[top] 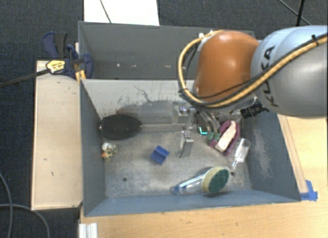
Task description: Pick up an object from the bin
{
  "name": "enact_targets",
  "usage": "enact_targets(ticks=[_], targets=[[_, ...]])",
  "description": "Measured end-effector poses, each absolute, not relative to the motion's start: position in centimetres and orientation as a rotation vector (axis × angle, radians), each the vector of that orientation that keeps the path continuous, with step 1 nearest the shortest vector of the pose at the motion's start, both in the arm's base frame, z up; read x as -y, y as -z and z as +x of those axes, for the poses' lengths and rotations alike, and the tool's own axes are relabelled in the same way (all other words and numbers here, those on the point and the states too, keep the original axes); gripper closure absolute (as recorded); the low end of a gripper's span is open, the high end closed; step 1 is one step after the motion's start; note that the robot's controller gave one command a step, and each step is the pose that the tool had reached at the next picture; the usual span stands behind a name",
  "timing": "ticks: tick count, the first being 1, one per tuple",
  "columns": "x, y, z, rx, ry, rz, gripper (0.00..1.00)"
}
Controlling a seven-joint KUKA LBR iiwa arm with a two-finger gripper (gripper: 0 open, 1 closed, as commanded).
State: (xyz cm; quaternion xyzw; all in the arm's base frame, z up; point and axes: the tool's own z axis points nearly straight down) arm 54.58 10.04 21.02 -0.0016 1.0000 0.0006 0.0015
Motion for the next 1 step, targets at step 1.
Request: enact_targets(ticks=[1], targets=[[-11.70,-6.59,53.52,-3.148,-0.001,0.025,0.00]])
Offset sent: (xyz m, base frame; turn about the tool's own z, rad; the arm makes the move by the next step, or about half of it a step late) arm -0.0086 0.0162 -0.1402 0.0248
